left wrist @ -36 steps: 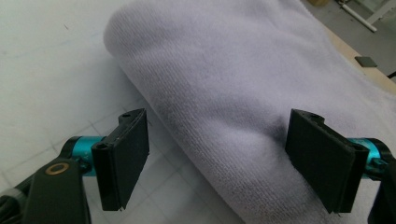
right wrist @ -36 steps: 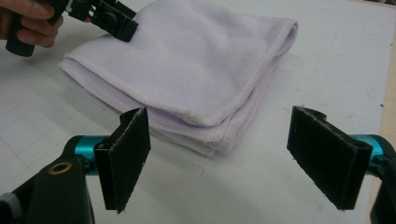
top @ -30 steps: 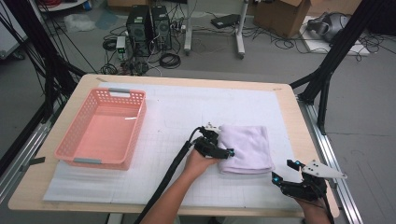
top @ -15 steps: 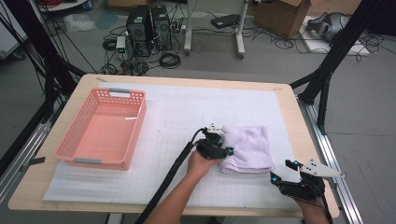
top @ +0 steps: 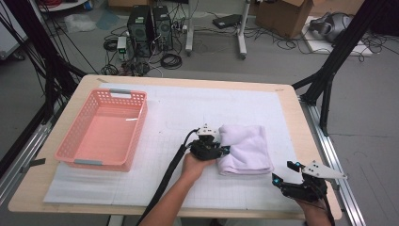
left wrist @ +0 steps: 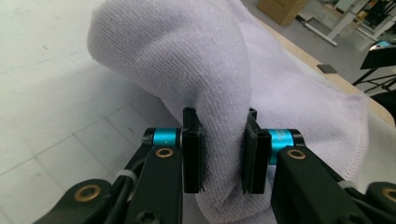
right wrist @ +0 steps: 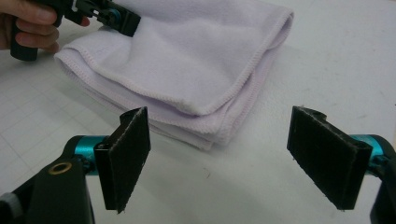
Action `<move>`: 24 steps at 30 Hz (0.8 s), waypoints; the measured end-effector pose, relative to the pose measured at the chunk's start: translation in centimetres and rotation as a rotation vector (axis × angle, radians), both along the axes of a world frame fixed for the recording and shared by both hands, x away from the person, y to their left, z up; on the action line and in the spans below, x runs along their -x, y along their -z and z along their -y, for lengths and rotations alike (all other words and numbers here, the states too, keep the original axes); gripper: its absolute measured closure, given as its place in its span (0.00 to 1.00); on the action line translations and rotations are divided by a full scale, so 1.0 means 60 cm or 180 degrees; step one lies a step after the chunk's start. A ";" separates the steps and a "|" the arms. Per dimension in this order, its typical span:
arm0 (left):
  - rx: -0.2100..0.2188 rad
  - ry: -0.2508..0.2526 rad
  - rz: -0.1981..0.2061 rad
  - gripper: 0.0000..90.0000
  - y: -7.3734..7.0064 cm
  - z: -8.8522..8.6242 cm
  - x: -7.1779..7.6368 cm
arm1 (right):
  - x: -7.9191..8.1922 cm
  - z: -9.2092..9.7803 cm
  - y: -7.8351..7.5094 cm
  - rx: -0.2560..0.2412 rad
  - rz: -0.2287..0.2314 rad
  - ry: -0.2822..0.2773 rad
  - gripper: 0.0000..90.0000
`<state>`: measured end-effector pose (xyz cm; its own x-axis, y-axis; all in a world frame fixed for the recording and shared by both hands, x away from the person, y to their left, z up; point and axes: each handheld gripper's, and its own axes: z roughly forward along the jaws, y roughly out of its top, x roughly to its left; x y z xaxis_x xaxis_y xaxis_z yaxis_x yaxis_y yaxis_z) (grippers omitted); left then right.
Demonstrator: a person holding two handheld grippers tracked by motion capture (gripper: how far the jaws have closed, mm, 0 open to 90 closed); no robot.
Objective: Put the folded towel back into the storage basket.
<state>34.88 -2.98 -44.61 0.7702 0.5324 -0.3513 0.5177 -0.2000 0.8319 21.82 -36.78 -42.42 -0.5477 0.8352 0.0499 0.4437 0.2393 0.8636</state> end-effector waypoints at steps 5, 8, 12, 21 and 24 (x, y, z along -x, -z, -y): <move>0.0086 0.0003 0.0132 0.82 -0.013 -0.027 0.003 | 0.001 0.001 -0.001 -0.0019 0.0002 0.0005 0.22; 0.0110 0.0018 0.0222 0.82 -0.019 -0.047 0.004 | 0.001 0.001 -0.002 -0.0024 0.0025 0.0002 0.22; 0.0131 0.0020 0.0328 0.82 -0.028 -0.074 0.010 | 0.003 0.004 -0.004 -0.0036 0.0044 0.0004 0.22; 0.0187 -0.0039 0.0538 0.82 -0.055 -0.130 0.022 | 0.002 0.000 -0.005 -0.0041 0.0037 -0.0007 0.22; 0.0201 -0.0032 0.0630 0.83 -0.063 -0.150 0.023 | 0.002 -0.002 -0.005 -0.0039 0.0031 -0.0012 0.22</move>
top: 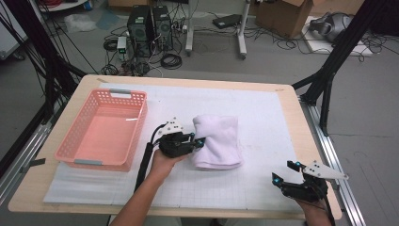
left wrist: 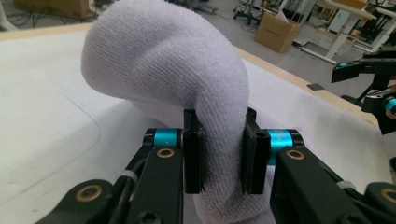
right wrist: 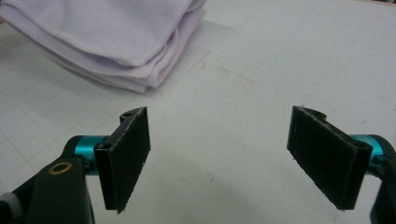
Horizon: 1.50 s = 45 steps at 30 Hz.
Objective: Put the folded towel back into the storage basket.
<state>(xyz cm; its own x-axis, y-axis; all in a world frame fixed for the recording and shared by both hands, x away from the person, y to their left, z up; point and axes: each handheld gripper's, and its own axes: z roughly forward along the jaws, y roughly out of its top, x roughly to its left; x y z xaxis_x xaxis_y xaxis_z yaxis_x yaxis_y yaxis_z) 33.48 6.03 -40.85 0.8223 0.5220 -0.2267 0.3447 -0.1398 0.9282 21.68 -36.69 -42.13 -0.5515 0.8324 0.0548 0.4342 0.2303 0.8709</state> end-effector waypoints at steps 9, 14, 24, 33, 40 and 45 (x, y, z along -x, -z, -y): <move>0.0048 0.0018 0.0174 0.83 -0.014 -0.037 0.005 | 0.000 -0.002 0.000 0.0006 0.0016 -0.0009 0.22; 0.0096 0.0042 0.0298 0.83 -0.025 -0.048 0.012 | 0.000 -0.003 -0.001 0.0008 0.0019 -0.0014 0.22; 0.0105 0.0073 0.0354 0.83 -0.049 -0.067 0.014 | -0.001 -0.006 -0.002 -0.0003 0.0029 -0.0032 0.22; 0.0237 0.0094 0.0455 0.83 -0.084 -0.104 0.013 | -0.001 -0.005 0.000 -0.0009 0.0022 -0.0017 0.22; 0.0249 0.0078 0.0444 0.83 -0.093 -0.127 0.014 | -0.002 -0.004 -0.001 -0.0002 0.0027 -0.0008 0.22; 0.0307 0.0052 0.0422 0.83 -0.099 -0.142 0.015 | -0.002 -0.005 0.000 -0.0004 0.0013 -0.0009 0.22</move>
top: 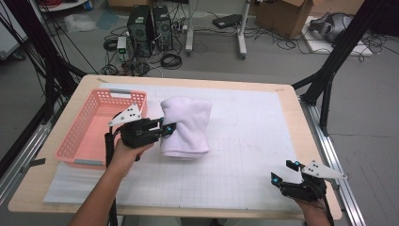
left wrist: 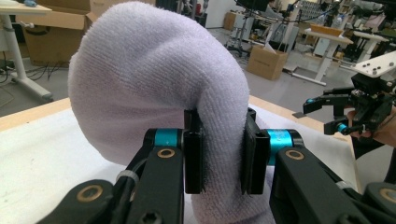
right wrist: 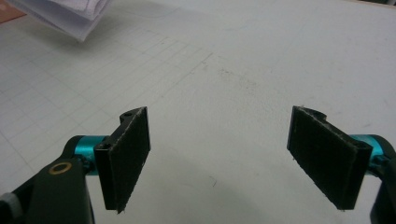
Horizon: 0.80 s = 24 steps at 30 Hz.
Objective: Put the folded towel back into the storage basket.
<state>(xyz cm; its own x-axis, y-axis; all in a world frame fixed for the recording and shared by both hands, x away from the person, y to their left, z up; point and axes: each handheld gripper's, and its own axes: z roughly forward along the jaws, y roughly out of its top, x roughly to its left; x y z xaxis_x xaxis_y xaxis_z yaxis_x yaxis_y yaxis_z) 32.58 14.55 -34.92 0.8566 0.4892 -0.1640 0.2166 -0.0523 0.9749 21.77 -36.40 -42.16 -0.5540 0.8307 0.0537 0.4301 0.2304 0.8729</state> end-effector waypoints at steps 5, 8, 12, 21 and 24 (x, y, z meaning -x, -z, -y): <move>0.0037 -0.0032 0.0021 0.83 -0.009 -0.015 -0.001 | -0.001 -0.003 -0.001 0.0001 0.0002 -0.0021 0.22; 0.0055 -0.0030 0.0061 0.83 -0.017 -0.025 -0.001 | -0.002 -0.003 -0.002 0.0009 0.0018 -0.0027 0.22; 0.0048 -0.0039 0.0090 0.83 -0.028 -0.041 0.000 | -0.003 -0.002 -0.001 0.0001 0.0016 -0.0027 0.22; 0.0137 -0.0157 0.0128 0.83 -0.047 -0.088 0.001 | -0.004 -0.002 -0.002 0.0010 0.0026 -0.0024 0.22; 0.0119 -0.0170 0.0127 0.83 -0.052 -0.098 -0.001 | -0.006 -0.005 0.000 0.0008 0.0004 -0.0034 0.22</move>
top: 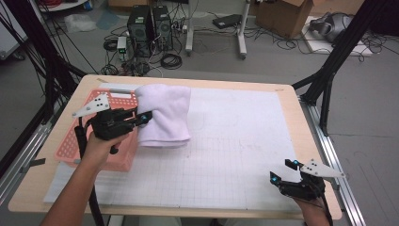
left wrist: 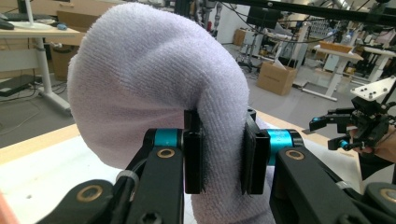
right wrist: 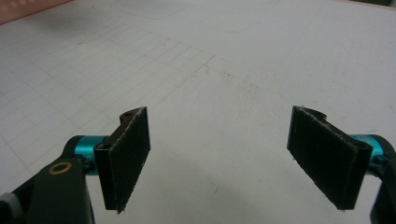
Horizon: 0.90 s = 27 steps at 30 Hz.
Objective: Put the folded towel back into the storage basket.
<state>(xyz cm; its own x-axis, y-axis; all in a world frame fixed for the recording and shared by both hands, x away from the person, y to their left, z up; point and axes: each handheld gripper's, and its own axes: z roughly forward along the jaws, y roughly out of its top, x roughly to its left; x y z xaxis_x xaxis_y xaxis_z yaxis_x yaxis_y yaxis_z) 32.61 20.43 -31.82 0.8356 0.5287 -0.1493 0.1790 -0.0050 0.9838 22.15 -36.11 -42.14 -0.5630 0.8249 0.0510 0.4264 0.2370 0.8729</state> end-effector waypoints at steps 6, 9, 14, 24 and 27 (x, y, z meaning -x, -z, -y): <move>0.0048 -0.0036 0.0003 0.83 -0.010 -0.024 -0.001 | -0.002 -0.003 -0.001 0.0007 0.0008 -0.0004 0.22; 0.0057 -0.0057 0.0007 0.83 -0.020 -0.037 -0.002 | -0.002 -0.002 -0.001 0.0006 0.0019 -0.0004 0.22; 0.0074 -0.0081 0.0027 0.83 -0.033 -0.060 -0.002 | -0.002 -0.002 -0.001 0.0007 0.0008 0.0001 0.22; 0.0111 -0.0165 0.0067 0.83 -0.058 -0.111 0.003 | -0.004 -0.006 -0.002 0.0013 0.0001 -0.0011 0.22; 0.0108 -0.0195 0.0075 0.83 -0.063 -0.127 0.003 | -0.003 -0.006 -0.003 0.0012 0.0003 -0.0006 0.22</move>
<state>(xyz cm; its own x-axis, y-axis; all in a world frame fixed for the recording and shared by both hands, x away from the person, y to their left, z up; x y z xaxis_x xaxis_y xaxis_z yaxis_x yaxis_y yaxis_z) 32.40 28.05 -28.03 0.8053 0.5740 -0.1486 0.1547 0.0386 0.9872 22.35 -35.78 -41.94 -0.5645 0.8241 0.0474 0.4251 0.2409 0.8725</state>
